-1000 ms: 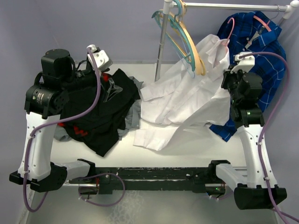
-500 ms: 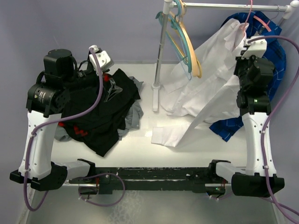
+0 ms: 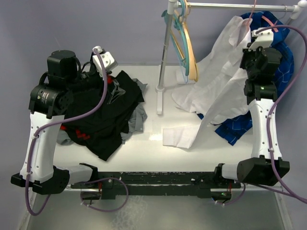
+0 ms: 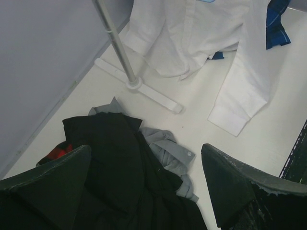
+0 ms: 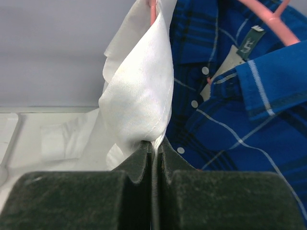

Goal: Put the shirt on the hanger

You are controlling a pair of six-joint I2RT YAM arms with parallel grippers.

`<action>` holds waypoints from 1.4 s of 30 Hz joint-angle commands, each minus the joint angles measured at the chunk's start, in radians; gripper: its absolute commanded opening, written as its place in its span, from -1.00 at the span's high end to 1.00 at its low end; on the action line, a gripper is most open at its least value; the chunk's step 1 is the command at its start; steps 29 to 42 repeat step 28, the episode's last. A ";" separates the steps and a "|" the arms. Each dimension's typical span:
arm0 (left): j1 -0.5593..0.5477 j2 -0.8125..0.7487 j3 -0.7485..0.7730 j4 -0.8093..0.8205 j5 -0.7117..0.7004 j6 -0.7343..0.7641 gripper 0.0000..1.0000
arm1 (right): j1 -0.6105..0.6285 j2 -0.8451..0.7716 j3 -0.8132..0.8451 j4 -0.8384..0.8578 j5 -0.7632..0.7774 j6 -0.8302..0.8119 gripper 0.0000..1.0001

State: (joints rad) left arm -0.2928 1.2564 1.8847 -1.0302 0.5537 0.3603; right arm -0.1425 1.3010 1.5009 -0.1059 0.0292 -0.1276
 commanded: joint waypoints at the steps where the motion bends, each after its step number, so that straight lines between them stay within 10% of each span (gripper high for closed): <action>1: 0.009 0.000 0.012 0.004 0.002 -0.008 -0.98 | -0.009 0.015 0.017 0.126 -0.064 0.058 1.00; 8: 0.009 -0.008 0.017 0.040 -0.220 -0.159 -0.98 | -0.011 -0.006 -0.044 0.152 -0.049 0.082 0.91; 14: 0.032 -0.016 -0.027 0.099 -0.401 -0.236 -0.98 | -0.011 -0.070 -0.088 0.143 -0.043 0.115 -0.98; 28: 0.164 -0.023 -0.082 0.133 -0.324 -0.262 -0.98 | -0.011 -0.421 -0.188 0.169 0.029 0.268 -1.00; 42: 0.164 -0.023 -0.082 0.133 -0.324 -0.262 -0.98 | -0.011 -0.421 -0.188 0.169 0.029 0.268 -1.00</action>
